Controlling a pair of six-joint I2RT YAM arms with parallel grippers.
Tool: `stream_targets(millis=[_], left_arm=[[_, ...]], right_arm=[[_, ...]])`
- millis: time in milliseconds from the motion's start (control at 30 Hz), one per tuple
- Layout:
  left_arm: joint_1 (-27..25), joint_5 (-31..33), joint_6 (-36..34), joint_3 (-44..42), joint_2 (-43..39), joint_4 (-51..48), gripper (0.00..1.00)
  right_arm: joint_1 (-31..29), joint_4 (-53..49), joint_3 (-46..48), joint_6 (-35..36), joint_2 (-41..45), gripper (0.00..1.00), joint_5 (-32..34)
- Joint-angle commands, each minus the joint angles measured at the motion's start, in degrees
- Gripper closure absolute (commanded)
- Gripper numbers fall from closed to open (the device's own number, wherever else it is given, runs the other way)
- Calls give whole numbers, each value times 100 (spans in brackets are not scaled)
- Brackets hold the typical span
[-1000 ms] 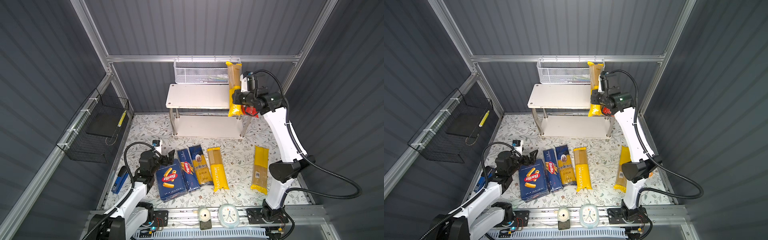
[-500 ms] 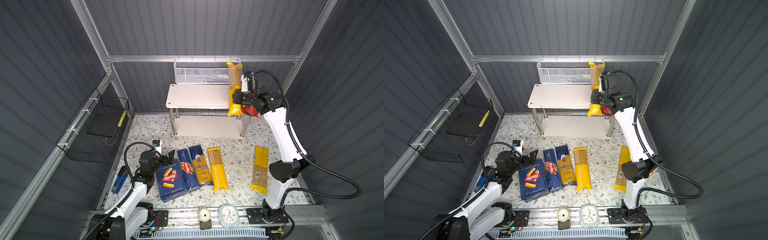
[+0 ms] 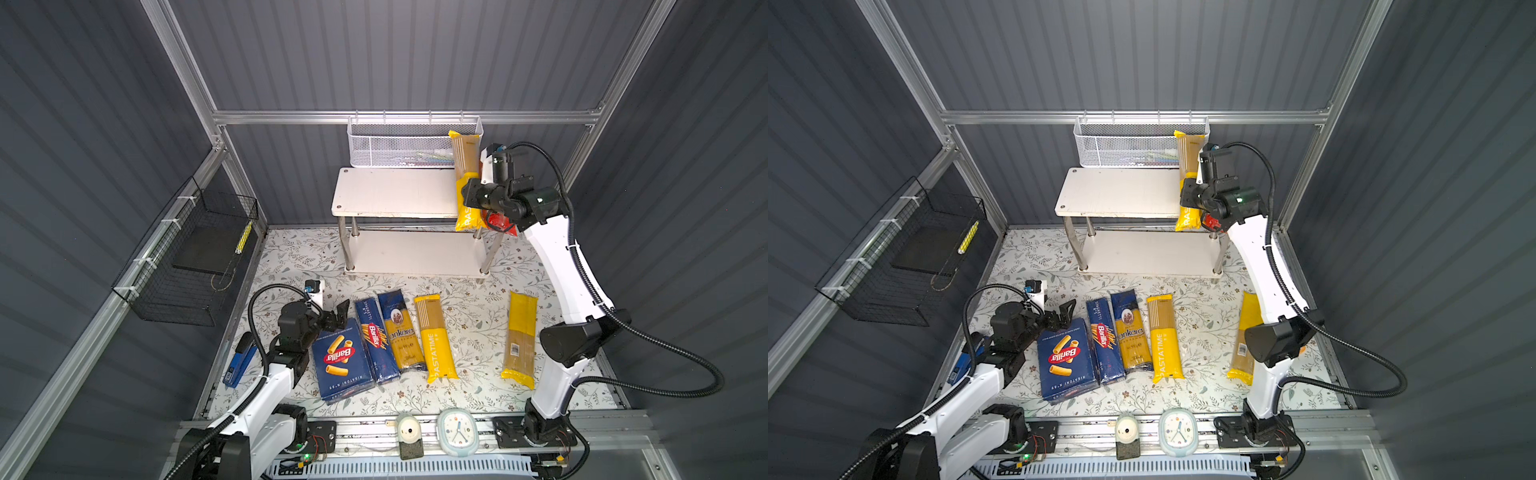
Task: Place and organize the pasta boxes and bags onto the shelf
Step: 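Carry the upright bag over the upper shelf beside the red-topped bag, then lower the yellow spaghetti bag onto the upper shelf and open the right gripper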
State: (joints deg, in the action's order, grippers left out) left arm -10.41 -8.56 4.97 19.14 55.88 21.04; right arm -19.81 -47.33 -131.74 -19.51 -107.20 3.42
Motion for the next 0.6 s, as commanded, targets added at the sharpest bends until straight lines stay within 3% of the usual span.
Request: stream_targets(millis=[0, 400, 567], left_arm=[[4, 38, 21, -7, 8, 82, 0], [4, 38, 22, -34, -33, 92, 0], [4, 39, 22, -15, 1, 87, 0]], right_arm=[[30, 507, 0, -35, 124, 67, 5], [35, 446, 124, 102, 298, 57, 61], [26, 93, -103, 382, 677, 55, -262]])
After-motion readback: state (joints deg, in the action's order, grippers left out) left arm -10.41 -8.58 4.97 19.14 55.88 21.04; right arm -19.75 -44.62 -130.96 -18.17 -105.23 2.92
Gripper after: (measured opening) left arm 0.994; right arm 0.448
